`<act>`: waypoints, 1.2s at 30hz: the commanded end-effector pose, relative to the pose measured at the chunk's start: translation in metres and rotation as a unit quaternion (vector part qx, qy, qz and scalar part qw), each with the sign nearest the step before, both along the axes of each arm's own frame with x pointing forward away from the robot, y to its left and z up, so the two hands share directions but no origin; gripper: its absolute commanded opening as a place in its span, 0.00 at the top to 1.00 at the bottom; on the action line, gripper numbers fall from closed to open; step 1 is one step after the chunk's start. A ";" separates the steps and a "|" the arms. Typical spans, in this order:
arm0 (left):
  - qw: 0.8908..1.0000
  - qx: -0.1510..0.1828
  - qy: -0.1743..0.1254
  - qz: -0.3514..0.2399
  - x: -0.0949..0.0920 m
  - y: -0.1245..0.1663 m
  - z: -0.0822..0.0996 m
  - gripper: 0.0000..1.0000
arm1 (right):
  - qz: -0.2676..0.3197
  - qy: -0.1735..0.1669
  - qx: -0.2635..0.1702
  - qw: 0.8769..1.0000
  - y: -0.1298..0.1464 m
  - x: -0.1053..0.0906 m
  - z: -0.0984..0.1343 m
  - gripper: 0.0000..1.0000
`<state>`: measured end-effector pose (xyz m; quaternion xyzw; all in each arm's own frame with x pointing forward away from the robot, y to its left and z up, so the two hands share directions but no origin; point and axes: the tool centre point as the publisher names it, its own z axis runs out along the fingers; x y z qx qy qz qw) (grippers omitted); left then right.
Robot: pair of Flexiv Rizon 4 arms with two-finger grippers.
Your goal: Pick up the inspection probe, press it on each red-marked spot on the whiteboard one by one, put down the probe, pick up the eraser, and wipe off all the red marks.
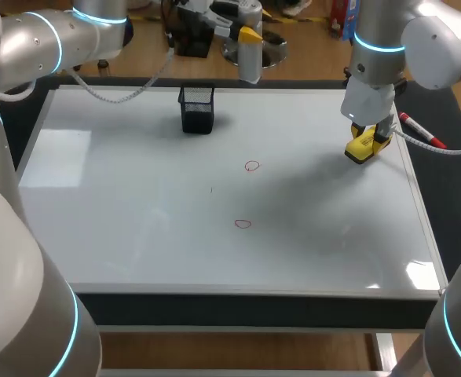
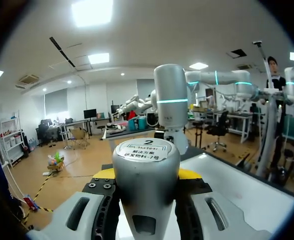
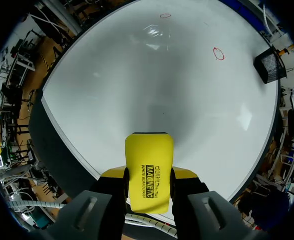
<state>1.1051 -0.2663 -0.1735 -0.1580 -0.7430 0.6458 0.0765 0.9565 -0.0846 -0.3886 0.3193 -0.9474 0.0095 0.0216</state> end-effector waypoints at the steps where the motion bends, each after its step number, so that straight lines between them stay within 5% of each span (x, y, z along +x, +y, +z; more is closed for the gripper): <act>1: 1.000 0.000 0.001 -0.012 0.004 -0.001 0.000 1.00 | 0.001 0.000 -0.002 1.000 -0.001 0.001 0.001 1.00; 10: 1.000 0.000 0.001 -0.012 0.004 -0.001 0.000 1.00 | 0.001 0.000 -0.002 1.000 -0.001 0.001 0.001 1.00; 16: 1.000 0.000 0.001 -0.012 0.004 -0.001 0.000 1.00 | 0.030 -0.002 -0.024 0.999 0.024 -0.002 0.004 1.00; 36: 1.000 0.000 0.001 -0.012 0.004 -0.001 0.000 1.00 | 0.229 -0.008 -0.039 0.973 0.172 -0.023 0.001 1.00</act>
